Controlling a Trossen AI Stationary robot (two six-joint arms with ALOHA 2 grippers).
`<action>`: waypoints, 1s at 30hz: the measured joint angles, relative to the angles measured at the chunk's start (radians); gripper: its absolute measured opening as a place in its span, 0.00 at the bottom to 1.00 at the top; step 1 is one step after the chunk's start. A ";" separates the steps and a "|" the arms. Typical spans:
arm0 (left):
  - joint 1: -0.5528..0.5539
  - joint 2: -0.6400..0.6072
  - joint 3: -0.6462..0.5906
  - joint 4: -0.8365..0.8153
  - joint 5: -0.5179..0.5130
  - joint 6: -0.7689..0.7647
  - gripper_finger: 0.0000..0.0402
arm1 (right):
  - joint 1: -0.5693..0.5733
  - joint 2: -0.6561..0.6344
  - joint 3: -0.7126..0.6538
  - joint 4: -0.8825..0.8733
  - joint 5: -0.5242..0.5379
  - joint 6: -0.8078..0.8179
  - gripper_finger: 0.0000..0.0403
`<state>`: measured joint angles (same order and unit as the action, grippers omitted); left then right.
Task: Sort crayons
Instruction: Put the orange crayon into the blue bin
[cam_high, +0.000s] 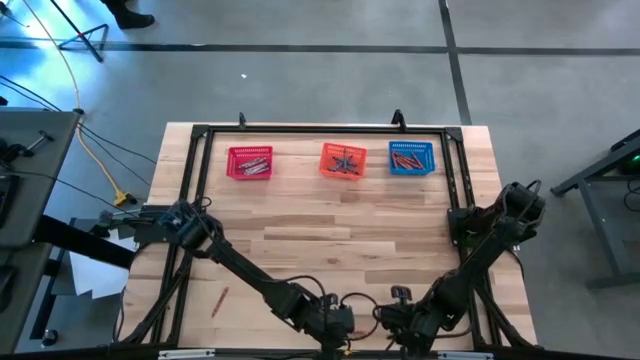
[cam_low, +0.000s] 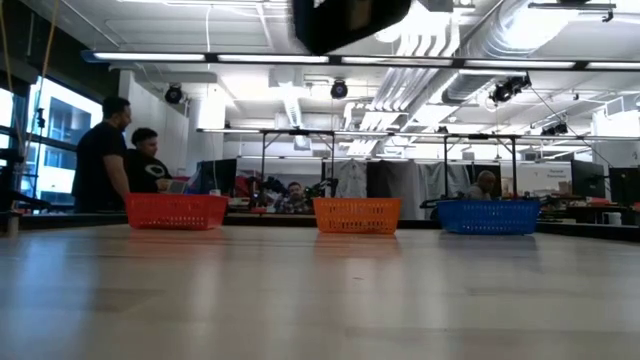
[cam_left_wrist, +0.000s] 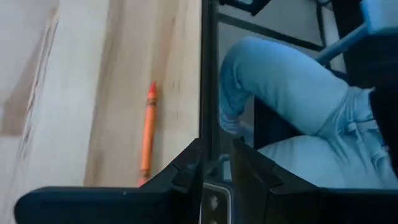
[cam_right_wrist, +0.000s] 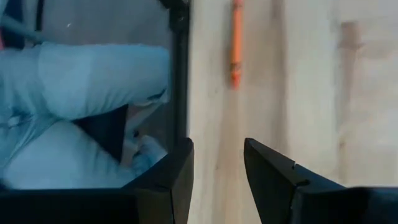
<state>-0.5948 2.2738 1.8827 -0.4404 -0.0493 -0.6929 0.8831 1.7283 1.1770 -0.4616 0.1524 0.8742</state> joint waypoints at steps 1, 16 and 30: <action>-0.002 0.016 0.029 -0.005 0.001 0.014 0.16 | 0.002 0.000 0.000 0.003 -0.014 0.000 0.34; 0.034 0.096 0.141 -0.211 -0.101 0.160 0.16 | 0.041 0.000 0.000 -0.064 -0.166 0.066 0.34; 0.042 0.110 0.140 -0.210 0.046 0.174 0.22 | 0.041 -0.010 0.000 -0.284 -0.228 0.113 0.34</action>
<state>-0.5530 2.3837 2.0232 -0.6508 -0.0037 -0.5190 0.9237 1.7184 1.1767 -0.7453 -0.0761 0.9874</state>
